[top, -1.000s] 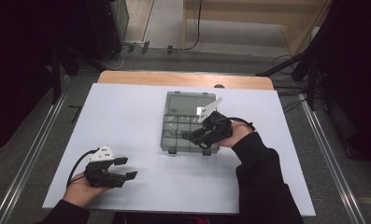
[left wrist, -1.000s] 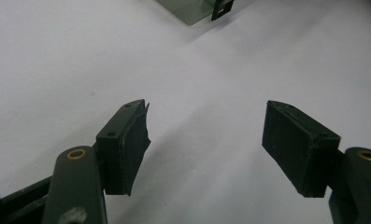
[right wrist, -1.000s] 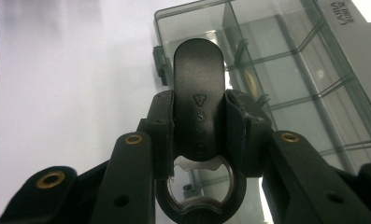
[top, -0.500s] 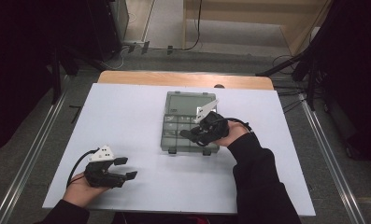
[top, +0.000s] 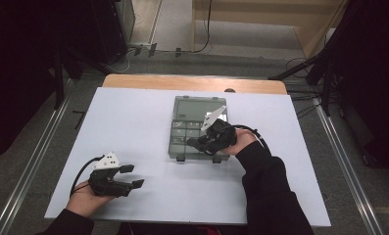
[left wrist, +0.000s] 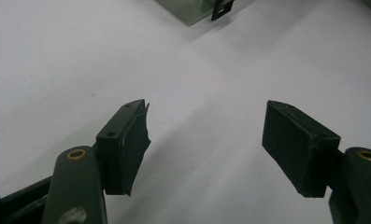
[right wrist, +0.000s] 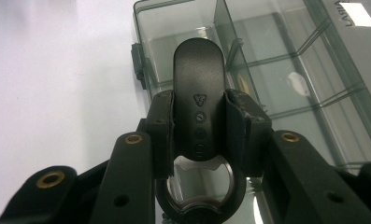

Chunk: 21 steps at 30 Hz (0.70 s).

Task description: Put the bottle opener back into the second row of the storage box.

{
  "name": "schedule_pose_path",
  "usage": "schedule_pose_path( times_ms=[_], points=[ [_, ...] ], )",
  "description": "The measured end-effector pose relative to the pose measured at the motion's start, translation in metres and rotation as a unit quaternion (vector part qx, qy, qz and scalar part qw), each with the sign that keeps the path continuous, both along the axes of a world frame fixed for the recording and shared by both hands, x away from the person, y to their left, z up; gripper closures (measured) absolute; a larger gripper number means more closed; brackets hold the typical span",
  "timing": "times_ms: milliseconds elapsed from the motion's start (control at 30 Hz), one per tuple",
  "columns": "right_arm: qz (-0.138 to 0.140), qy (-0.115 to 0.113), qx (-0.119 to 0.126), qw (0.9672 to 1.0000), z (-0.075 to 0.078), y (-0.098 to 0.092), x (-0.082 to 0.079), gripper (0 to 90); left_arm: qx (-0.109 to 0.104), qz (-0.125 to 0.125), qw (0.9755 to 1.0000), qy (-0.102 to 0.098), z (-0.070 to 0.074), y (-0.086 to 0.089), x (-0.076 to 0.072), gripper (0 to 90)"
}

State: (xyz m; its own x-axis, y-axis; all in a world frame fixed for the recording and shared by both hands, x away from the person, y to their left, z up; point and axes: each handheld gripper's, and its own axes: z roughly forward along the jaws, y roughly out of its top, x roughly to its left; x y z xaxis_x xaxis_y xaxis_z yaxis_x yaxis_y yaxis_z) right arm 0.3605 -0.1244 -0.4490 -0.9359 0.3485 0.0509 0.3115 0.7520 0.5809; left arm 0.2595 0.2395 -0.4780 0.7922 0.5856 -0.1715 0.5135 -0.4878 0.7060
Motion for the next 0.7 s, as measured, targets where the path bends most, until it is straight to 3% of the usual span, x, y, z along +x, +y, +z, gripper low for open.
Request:
schedule_pose_path(
  times_ms=[333, 700],
  points=[
    [0.002, -0.007, 0.009, 0.9999, -0.0036, 0.0007, -0.0006, 65.1, -0.002, -0.001, 1.0, 0.0, 0.0001, -0.001, 0.0007, 31.3],
    [-0.007, -0.006, 0.002, 0.9999, -0.0089, 0.0017, 0.0025, 65.1, 0.0, -0.002, 1.0, 0.001, 0.0, -0.0021, 0.0009, 31.2]
  ],
)
